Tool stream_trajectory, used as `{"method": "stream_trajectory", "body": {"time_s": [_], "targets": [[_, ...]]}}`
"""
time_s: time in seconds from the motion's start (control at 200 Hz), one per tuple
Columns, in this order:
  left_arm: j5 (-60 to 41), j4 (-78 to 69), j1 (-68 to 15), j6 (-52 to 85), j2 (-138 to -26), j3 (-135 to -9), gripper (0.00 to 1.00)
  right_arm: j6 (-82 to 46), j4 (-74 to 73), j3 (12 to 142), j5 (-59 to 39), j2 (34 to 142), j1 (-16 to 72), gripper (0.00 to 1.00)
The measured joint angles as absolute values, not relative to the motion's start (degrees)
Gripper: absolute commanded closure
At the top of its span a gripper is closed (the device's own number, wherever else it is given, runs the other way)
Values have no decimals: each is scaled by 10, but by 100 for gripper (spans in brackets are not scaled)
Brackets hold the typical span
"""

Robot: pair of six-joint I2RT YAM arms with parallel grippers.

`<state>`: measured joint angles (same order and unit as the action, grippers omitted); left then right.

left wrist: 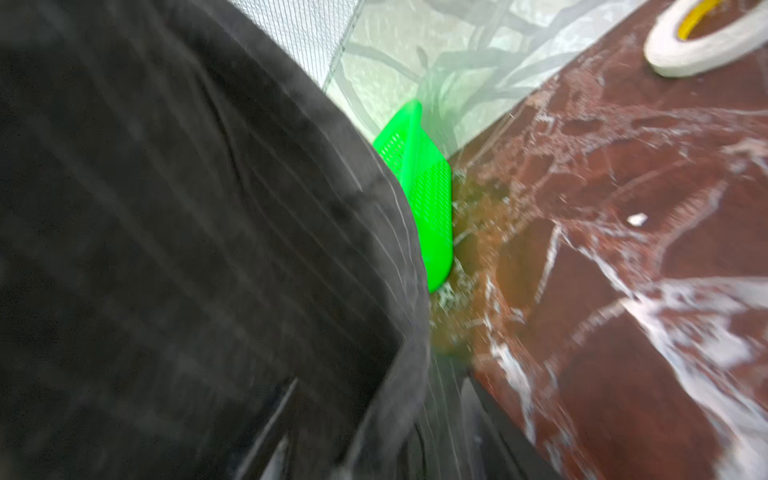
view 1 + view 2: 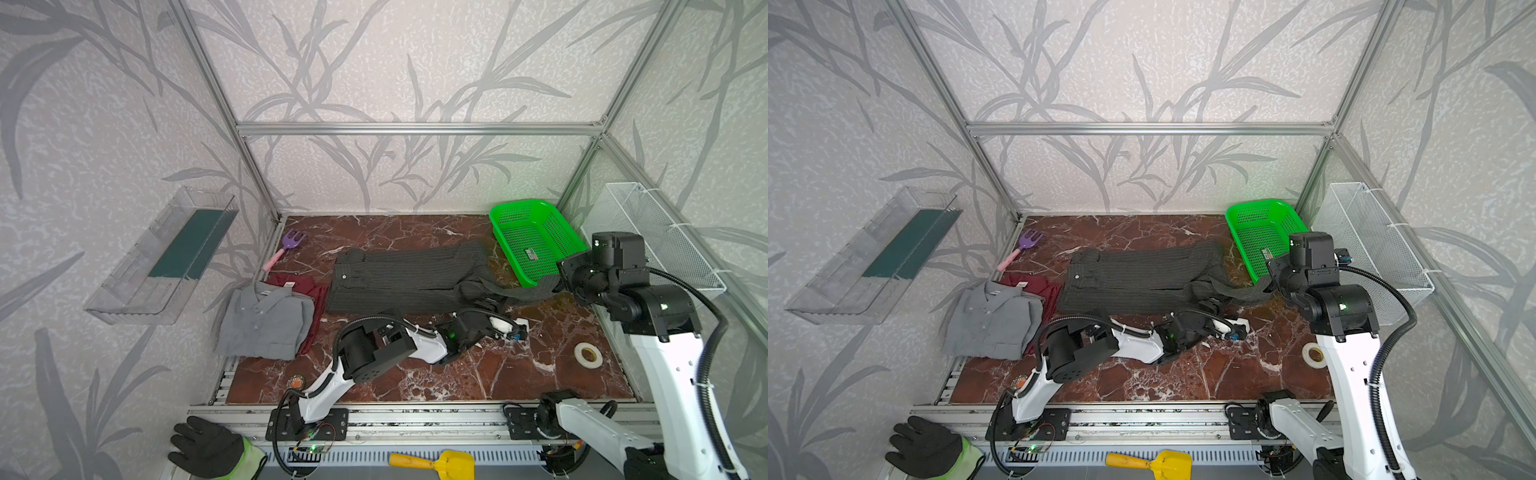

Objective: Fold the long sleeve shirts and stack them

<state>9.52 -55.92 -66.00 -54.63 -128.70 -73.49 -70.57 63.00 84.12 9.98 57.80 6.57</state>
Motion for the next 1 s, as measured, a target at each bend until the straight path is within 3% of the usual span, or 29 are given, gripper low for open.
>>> {"method": "stream_trajectory", "body": {"time_s": [0.09, 0.205, 0.625, 1.0], "targets": [[102, -557, -660, -557, -1312, -770, 62, -707, 630, 841, 98, 577, 66, 100], [105, -536, -660, -562, -1326, -796, 65, -709, 630, 841, 97, 575, 66, 100], [121, -505, -660, -581, -1345, -825, 44, -714, 630, 841, 93, 573, 66, 100], [143, -505, -662, -589, -1355, -823, 38, -713, 628, 841, 94, 573, 66, 100]]}}
